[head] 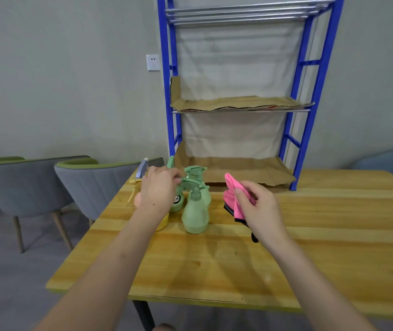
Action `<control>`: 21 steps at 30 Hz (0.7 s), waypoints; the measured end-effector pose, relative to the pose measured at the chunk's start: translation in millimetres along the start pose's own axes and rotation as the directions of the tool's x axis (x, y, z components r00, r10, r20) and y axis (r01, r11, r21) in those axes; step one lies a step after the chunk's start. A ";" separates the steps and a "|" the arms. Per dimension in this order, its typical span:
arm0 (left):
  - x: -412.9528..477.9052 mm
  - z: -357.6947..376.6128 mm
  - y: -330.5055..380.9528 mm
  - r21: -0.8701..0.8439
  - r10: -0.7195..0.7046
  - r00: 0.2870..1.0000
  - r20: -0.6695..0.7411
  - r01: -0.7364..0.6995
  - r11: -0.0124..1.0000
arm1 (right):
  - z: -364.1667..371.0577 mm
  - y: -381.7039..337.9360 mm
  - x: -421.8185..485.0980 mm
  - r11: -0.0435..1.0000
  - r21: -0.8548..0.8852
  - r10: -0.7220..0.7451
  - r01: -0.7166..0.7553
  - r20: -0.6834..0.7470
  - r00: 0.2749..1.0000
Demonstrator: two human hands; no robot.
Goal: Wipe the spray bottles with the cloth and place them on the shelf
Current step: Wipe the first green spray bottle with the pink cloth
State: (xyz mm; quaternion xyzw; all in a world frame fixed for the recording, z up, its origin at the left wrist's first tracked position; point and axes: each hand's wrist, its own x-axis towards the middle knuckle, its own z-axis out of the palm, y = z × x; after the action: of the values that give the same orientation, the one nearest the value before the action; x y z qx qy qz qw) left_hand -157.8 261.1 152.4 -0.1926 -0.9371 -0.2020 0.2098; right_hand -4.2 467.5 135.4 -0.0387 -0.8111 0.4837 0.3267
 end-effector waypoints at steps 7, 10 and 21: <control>-12.9 -7.2 15.4 -0.159 -0.097 0.991 0.091 0.110 0.981 | -8.3 -4.3 -1.8 0.999 0.043 0.013 -0.012 -0.013 1.000; -22.7 -9.4 23.0 -0.262 -0.176 0.981 0.076 0.190 0.946 | -12.4 0.9 0.5 1.000 -0.013 0.004 -0.004 -0.032 0.999; -47.9 -6.8 38.5 -0.502 -0.186 0.981 0.055 0.188 0.844 | -26.9 7.0 17.6 0.981 -0.170 -0.098 0.089 -0.045 0.994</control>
State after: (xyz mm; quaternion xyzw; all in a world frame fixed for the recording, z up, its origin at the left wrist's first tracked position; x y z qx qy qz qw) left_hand -98.4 277.2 147.0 -0.1491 -0.8661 -0.4593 0.1292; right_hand -4.5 498.3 147.0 -0.0406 -0.8409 0.3964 0.3662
